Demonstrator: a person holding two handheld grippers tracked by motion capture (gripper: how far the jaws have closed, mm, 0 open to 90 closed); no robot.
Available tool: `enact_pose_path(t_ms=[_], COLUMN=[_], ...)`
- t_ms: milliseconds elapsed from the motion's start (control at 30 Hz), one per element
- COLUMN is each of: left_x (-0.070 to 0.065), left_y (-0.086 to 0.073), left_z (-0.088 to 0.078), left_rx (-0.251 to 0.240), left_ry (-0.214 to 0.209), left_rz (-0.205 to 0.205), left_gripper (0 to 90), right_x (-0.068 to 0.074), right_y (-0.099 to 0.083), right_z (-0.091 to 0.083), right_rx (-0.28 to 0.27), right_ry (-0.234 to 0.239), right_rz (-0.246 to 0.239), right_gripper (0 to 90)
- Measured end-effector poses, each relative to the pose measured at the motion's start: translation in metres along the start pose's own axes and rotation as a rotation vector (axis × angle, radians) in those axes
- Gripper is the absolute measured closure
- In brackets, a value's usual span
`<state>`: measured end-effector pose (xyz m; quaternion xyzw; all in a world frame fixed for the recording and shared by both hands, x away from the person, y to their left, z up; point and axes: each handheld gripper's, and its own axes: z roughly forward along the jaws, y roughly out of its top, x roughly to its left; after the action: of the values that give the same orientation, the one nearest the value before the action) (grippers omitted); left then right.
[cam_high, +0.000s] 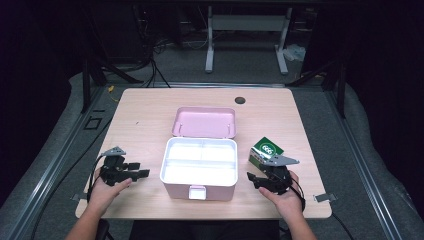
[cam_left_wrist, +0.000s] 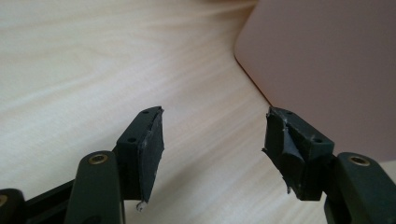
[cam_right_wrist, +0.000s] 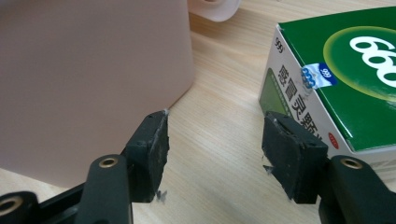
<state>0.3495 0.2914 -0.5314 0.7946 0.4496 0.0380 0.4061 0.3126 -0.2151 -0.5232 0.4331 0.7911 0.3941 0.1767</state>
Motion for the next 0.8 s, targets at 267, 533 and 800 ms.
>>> enact_pose_path(t_ms=[267, 533, 800], left_x=[0.0003, -0.0021, -0.0009], left_y=[0.0003, -0.0008, -0.0009], left_z=[-0.0043, -0.0043, -0.0045], left_rx=[0.04, 0.037, 0.03], left_ry=[0.07, 0.086, 0.081], left_rz=[0.045, 0.069, 0.071], left_gripper=[31.4, 41.2, 44.9], right_x=[0.0041, 0.0018, -0.0014], right_y=[-0.0001, -0.0027, -0.002], right_z=[0.0007, 0.0025, 0.0035], right_rx=[0.03, 0.064, 0.065], right_ry=[-0.001, -0.006, -0.004], right_rz=[-0.038, -0.055, -0.034], right_gripper=[43.0, 44.2, 42.9])
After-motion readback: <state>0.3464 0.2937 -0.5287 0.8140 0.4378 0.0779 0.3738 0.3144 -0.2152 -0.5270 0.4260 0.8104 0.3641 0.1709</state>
